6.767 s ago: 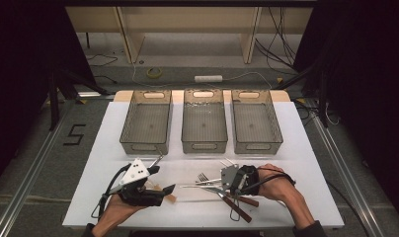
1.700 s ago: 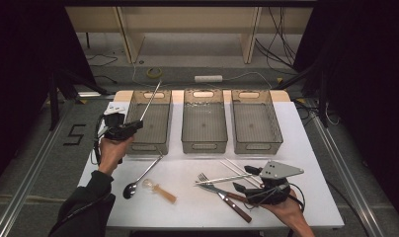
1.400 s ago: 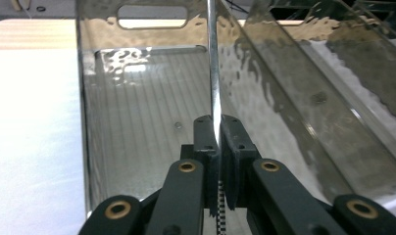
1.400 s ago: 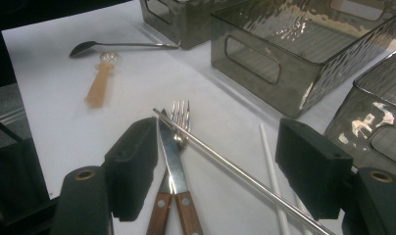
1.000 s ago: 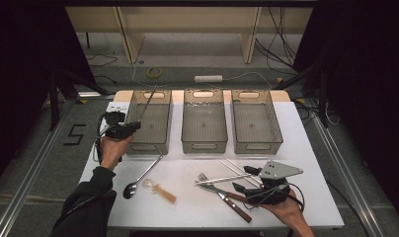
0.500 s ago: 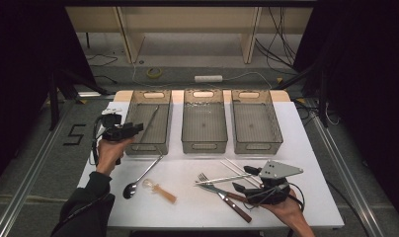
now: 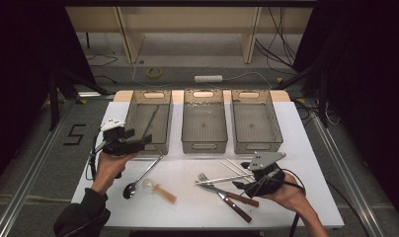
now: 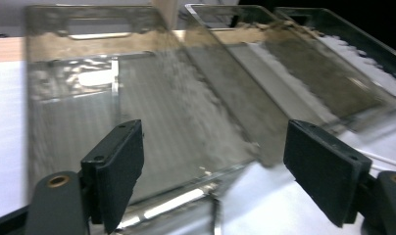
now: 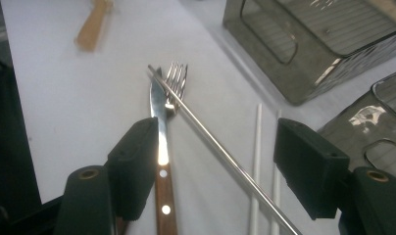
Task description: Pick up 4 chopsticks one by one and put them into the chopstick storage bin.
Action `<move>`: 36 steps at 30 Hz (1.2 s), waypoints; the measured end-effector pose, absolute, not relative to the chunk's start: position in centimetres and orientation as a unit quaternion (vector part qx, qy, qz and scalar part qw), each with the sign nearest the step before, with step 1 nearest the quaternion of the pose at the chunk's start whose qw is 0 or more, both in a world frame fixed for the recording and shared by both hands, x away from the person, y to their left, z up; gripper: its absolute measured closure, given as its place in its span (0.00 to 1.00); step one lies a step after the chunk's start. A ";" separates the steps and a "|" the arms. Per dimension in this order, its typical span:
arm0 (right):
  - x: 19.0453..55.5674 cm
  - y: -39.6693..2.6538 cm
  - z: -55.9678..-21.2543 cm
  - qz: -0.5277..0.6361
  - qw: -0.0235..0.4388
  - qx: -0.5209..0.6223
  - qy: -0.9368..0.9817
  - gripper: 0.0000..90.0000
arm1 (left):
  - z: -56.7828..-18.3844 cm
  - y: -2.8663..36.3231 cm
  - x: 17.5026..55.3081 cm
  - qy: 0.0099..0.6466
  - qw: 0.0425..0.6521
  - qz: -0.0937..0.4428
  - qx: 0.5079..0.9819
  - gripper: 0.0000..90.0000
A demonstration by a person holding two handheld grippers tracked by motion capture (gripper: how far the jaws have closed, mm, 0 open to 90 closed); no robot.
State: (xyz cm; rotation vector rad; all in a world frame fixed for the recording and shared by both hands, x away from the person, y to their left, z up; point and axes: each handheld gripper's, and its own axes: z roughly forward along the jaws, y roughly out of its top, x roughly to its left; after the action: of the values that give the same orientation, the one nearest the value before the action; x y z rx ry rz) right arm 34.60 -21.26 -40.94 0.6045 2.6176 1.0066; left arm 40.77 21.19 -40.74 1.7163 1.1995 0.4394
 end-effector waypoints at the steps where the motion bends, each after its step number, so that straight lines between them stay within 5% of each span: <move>1: 35.0 -21.2 -40.9 0.335 0.142 0.204 0.909 0.40 | -40.8 21.0 40.5 0.487 0.483 0.181 0.705 0.24; 36: 39.9 -18.8 -43.8 0.183 0.072 0.149 0.969 0.64 | -42.5 18.6 32.6 0.411 0.520 0.141 0.735 0.20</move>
State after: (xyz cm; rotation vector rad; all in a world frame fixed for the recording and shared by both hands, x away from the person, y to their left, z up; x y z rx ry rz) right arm 39.88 -18.81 -43.85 0.4489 2.9122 0.5511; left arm 32.63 18.64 -42.49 1.7624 0.9850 0.3383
